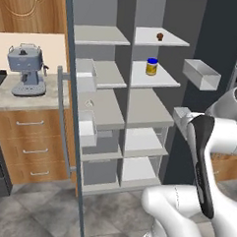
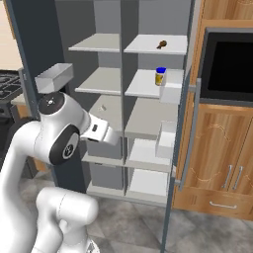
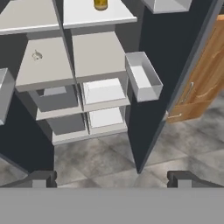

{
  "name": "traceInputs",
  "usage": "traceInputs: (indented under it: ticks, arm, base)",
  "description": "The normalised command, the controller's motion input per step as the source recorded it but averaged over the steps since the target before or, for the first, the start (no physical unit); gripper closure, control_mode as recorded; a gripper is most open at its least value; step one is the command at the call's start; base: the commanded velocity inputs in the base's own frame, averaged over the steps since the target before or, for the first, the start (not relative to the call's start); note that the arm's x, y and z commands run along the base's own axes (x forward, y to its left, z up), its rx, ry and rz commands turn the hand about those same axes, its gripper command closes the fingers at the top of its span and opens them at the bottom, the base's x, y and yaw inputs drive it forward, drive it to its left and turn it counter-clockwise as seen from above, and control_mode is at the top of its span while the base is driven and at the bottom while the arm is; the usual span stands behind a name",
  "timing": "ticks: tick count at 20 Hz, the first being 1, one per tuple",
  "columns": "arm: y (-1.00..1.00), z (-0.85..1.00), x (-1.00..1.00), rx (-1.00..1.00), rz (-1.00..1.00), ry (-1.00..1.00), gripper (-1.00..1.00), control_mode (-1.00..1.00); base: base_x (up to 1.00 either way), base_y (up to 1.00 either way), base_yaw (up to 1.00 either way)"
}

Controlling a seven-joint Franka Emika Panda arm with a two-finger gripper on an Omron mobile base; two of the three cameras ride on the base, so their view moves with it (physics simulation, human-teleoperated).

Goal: Pick up the frozen chicken drumstick from the freezer, place it on any shelf in the fridge, and close the fridge and freezer doors when done.

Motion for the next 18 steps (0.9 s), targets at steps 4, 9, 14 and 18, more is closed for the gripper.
traceInputs:
  ticks: [4, 9, 14, 18]
  arm:
    - [0.18, 0.16, -0.32, 0.0, 0.04, -0.08, -1.0, -1.0]
    - [0.81, 0.31, -0.44, 0.0, 0.03, -0.22, -1.0, -1.0]
    - [1.0, 0.4, -0.55, 0.0, 0.0, -0.25, -1.0, -1.0]
    - [1.0, 0.34, -0.9, 0.0, -0.02, -0.22, -1.0, -1.0]
  base:
    - [0.0, 0.0, 0.0]
    - [0.0, 0.0, 0.0]
    - [0.0, 0.0, 0.0]
    - [0.0, 0.0, 0.0]
